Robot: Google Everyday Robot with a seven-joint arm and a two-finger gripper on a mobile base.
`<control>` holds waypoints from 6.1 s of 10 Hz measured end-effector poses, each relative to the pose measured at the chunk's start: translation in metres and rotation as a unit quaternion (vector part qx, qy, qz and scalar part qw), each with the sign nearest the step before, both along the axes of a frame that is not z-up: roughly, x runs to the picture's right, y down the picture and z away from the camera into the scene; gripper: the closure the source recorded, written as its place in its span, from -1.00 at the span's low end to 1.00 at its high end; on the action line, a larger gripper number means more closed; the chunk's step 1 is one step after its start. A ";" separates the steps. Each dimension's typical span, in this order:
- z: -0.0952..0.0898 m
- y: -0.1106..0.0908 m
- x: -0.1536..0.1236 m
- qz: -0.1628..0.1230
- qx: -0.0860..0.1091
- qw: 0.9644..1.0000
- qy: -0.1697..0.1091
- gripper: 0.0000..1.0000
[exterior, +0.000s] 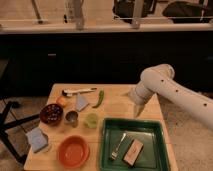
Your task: Place towel in red bowl
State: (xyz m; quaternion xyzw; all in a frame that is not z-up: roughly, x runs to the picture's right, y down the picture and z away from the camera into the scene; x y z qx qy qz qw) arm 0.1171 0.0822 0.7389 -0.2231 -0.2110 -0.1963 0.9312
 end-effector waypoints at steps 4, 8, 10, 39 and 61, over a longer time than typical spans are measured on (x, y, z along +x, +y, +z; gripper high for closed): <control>0.028 -0.019 -0.075 -0.017 0.010 0.998 -0.056 -0.60; 0.058 -0.023 -0.126 -0.011 0.033 0.996 -0.083 -0.60; 0.063 -0.025 -0.135 -0.014 0.036 0.996 -0.086 -0.60; 0.203 -0.006 -0.281 -0.002 0.025 0.989 -0.148 -0.60; 0.129 -0.067 -0.252 0.010 0.088 0.980 -0.179 1.00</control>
